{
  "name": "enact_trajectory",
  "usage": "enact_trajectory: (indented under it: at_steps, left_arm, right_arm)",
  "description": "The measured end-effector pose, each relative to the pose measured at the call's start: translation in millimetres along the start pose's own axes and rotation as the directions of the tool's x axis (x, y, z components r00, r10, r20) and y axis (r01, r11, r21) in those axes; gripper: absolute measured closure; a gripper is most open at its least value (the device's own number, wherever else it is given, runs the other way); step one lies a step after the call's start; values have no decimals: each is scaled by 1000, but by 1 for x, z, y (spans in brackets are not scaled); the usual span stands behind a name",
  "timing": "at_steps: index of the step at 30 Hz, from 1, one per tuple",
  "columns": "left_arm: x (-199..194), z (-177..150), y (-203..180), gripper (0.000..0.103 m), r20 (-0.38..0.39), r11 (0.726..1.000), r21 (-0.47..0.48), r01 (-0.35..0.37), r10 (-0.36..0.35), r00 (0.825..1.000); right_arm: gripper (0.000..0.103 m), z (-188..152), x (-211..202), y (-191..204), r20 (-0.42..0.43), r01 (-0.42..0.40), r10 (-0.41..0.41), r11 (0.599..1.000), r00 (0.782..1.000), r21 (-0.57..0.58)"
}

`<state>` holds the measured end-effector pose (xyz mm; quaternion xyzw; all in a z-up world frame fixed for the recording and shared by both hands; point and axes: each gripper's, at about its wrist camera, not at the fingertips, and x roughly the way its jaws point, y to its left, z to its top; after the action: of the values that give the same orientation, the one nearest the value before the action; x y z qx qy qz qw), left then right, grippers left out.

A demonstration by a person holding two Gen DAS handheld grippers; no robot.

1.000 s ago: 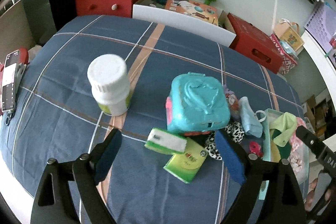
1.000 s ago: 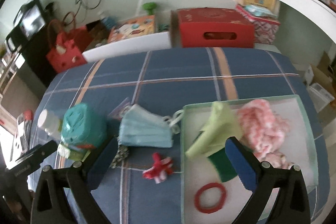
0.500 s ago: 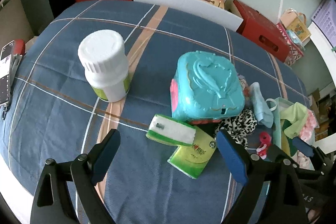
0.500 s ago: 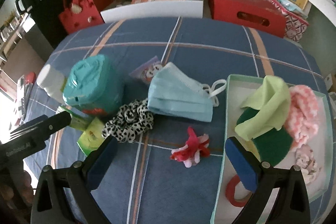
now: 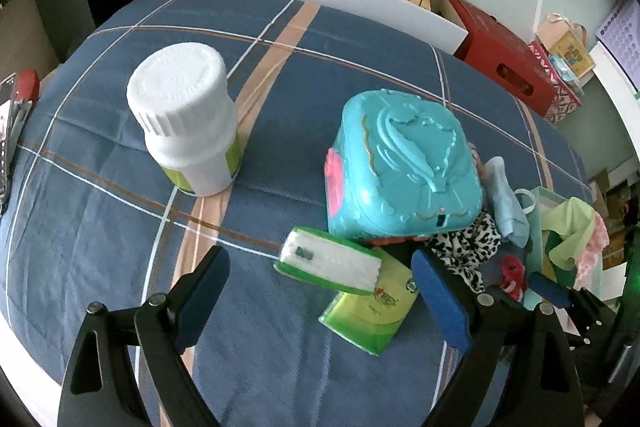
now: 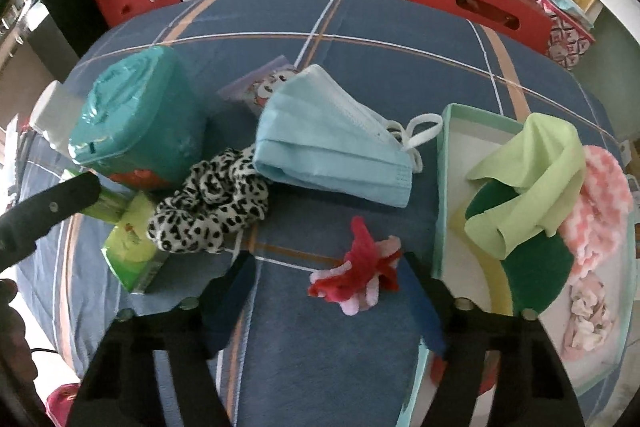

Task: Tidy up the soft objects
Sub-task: 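Close the right gripper on the red-white hair tie while the left grasps the white-green tissue pack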

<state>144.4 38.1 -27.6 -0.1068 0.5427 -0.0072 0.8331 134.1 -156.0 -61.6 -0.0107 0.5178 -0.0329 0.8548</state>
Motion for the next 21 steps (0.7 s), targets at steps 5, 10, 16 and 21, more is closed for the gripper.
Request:
enact_trajectory:
  at_steps: [5,10,16,21]
  left_arm:
    - [4,3,0,15,-5,1000,11,5,-5,1000]
    - [8,3,-3,32,-17,1000,22,13,-12,1000]
    - [9,3,-3,49,-15,999,28,24,-24,1000]
    - [9,3,-3,49,-13,999,29,34,-33,999]
  right_arm:
    - [44,1,6,-3,-20,21,-20,1000,1000,3]
    - [52,2,11,-9,-33,28,-28,999,999,16]
    - [60,1,13,-13,-36,48,-47,999,998,24]
    - [69,3,18,-19,-44,71,-70,997,997,24]
